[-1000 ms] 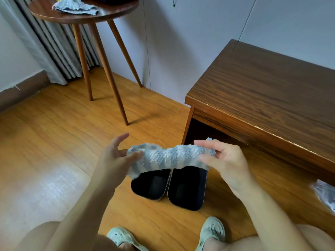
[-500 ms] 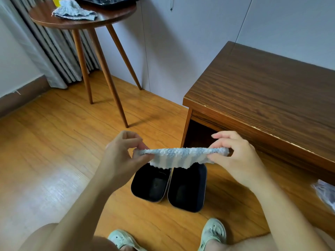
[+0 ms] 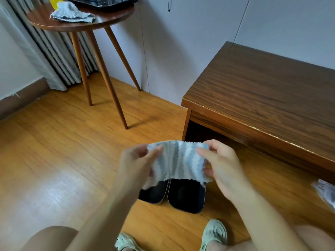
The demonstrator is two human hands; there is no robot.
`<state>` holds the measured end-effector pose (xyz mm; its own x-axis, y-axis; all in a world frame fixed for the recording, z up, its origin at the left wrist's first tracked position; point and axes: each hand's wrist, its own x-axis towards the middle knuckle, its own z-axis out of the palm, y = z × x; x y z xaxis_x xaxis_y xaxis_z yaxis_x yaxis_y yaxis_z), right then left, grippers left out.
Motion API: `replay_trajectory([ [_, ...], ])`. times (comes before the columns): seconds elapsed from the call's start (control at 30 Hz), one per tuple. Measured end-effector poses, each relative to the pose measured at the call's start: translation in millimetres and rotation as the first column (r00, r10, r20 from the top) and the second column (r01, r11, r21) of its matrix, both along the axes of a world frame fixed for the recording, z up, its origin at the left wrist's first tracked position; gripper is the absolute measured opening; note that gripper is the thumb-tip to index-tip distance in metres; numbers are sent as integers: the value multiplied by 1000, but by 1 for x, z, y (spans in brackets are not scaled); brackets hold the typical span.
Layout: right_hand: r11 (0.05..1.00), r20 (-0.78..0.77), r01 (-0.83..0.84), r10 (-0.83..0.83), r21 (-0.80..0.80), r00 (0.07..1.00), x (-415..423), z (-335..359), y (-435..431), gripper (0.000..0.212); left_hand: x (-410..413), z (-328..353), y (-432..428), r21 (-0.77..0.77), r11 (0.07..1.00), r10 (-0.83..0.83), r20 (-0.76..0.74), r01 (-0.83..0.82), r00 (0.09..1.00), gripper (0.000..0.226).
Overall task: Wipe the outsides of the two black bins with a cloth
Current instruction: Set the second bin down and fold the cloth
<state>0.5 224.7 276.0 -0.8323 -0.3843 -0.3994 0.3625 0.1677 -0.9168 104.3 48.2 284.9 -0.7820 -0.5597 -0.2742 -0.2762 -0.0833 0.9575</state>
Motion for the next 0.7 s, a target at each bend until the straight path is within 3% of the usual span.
replay_trajectory([
  [0.1,998,-56,-49,46,-40,997,19,1,-14,26,-2,13,35,203,964,-152,-114,173,982,51],
  [0.17,999,-127,-51,50,-9,991,19,2,-13,48,-2,13,42,299,942,-119,-136,155,984,58],
  [0.23,999,-146,-36,36,2,989,15,5,-8,57,-3,12,40,336,930,-106,-148,151,983,61],
  [0.3,1000,-123,4,-7,-20,992,9,8,-3,55,-3,7,35,226,967,-70,-195,114,978,49],
  [0.37,997,-92,33,-40,-73,995,4,14,2,50,-6,-6,25,-20,1000,13,-259,-19,966,26],
  [0.4,994,-75,33,-41,-109,996,2,17,5,49,-9,-12,20,-89,996,6,-257,-30,966,29],
  [0.47,980,-19,37,-41,-194,999,-5,24,13,48,-19,-16,12,20,986,-162,-169,168,972,56],
  [0.53,966,48,70,-60,-248,997,-15,29,20,48,-34,-16,10,222,864,-427,-157,453,891,56],
  [0.57,960,75,103,-87,-262,993,-21,31,24,48,-42,-14,12,225,822,-498,-163,523,852,51],
  [0.63,944,100,183,-161,-274,982,-36,35,29,47,-63,-7,17,192,823,-506,-179,534,844,48],
  [0.7,950,32,232,-230,-208,973,-55,41,33,44,-91,3,23,134,894,-408,-152,428,900,51],
])
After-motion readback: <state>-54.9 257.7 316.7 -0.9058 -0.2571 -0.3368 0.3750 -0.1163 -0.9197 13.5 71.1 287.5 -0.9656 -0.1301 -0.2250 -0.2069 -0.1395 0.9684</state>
